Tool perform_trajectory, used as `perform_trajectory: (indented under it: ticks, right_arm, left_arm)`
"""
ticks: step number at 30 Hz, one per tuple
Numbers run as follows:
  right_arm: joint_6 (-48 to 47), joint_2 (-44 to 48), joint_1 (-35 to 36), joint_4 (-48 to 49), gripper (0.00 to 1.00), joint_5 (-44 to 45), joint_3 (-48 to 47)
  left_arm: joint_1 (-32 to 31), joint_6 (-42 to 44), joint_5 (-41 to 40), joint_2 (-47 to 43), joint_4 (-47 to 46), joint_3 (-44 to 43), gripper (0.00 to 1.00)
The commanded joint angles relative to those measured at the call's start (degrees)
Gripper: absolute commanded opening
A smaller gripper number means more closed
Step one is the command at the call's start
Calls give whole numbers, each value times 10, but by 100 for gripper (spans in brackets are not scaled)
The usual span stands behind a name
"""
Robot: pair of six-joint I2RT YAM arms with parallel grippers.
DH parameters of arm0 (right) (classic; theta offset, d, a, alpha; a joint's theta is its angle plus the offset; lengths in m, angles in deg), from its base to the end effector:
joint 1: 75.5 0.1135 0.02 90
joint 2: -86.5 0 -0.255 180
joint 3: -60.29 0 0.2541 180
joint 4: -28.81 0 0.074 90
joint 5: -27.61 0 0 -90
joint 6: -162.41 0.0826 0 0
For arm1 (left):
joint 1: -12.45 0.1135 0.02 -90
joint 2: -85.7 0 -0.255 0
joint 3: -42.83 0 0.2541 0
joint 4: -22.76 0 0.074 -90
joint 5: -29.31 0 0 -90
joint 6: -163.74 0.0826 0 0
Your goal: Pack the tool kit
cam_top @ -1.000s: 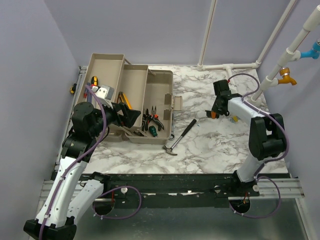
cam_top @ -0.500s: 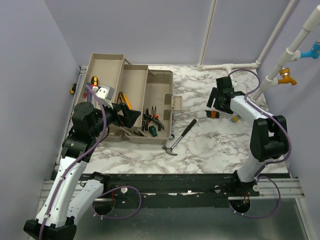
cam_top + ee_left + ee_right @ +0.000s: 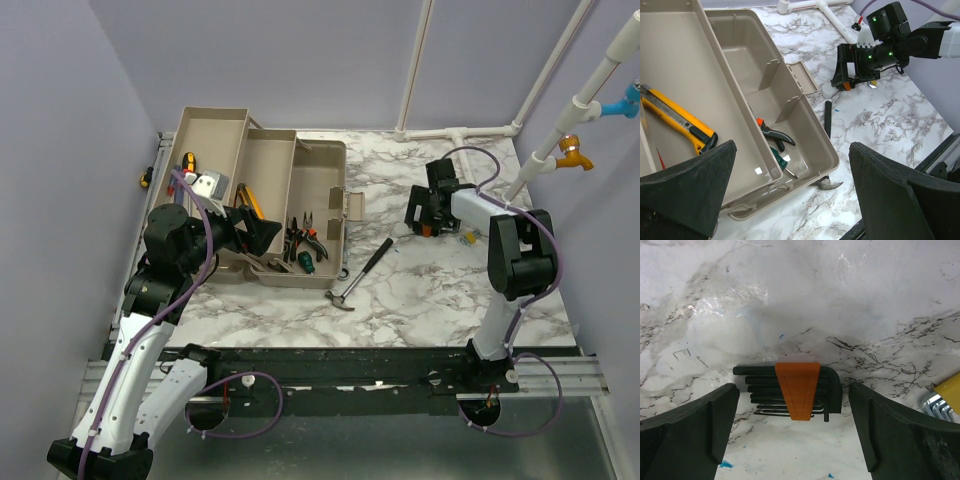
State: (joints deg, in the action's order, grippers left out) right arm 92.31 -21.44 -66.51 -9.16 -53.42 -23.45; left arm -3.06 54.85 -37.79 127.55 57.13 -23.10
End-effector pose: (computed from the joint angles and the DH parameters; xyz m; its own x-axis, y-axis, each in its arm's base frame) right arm 0.4000 0.0502 0.1143 -0.8494 0.2060 -0.4859 0.2198 0.9751 0.0293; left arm 0.1935 -0.0871 0.3605 -0.3620 -0.2090 -0.9084 0.5264 0.7584 -0.3843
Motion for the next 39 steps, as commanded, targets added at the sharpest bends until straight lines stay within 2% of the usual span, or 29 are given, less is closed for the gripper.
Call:
perform_trajectory:
  ticks: [1, 8, 14, 24, 26, 32, 39]
  right_arm:
    - [-13, -17, -3, 9, 100, -27, -13]
    - [-4, -39, -2, -2, 100, -14, -43]
    - [43, -62, 3, -29, 100, 26, -63]
    - [61, -46, 21, -32, 100, 76, -17]
    - [63, -41, 23, -33, 97, 79, -12]
    - [64, -22, 26, -34, 74, 76, -4]
    - [61, 25, 27, -46, 69, 56, -11]
  left_arm:
    - [-3, 4, -3, -5, 1, -1, 98]
    - [-3, 3, -4, -5, 1, -1, 99]
    - [-3, 4, -6, -6, 3, -2, 98]
    - [-3, 4, -2, -3, 2, -3, 99]
    - [-3, 4, -3, -5, 3, -3, 98]
    - [-3, 4, -5, -7, 3, -2, 98]
    - [-3, 5, -4, -7, 3, -3, 98]
